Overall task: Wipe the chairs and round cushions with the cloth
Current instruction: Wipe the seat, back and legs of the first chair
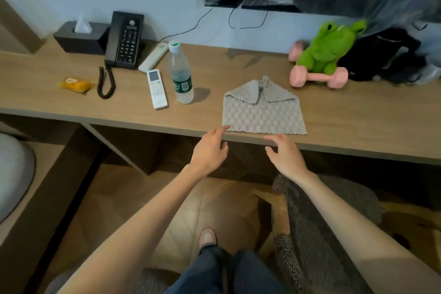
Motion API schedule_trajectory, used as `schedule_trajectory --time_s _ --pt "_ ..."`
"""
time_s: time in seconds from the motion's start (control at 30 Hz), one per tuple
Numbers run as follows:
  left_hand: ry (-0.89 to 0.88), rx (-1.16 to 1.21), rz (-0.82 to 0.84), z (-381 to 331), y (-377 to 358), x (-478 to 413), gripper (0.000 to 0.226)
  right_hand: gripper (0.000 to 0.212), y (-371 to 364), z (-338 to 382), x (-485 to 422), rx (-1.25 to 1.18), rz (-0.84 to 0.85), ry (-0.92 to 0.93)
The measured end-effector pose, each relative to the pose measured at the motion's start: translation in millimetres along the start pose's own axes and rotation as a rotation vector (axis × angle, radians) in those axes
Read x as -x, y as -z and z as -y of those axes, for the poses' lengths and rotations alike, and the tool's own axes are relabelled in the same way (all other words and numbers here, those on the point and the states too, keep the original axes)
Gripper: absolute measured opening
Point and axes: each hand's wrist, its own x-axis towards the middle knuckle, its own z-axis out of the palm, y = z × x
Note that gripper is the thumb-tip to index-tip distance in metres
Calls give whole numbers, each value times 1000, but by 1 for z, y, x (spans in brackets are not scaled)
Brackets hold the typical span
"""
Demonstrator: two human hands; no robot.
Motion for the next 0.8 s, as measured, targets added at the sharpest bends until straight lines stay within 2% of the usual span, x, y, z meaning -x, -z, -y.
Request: schedule_trajectory --time_s 0.17,0.43,0.63,0.7,0.8 --pt "-48 -20 122 13 -13 -68 53 32 2 -9 -60 43 -5 -51" --pt "-118 -120 255 37 -59 -144 42 40 -4 -48 -130 196 146 -94" --pt "-73 -215 139 39 -73 -161 28 23 -1 -66 -157 284 110 53" --pt "-65 -241 112 38 -73 -159 26 20 2 -66 -164 280 143 95" --pt "-40 -167 28 37 -62 -153 23 18 6 -55 -171 217 160 163"
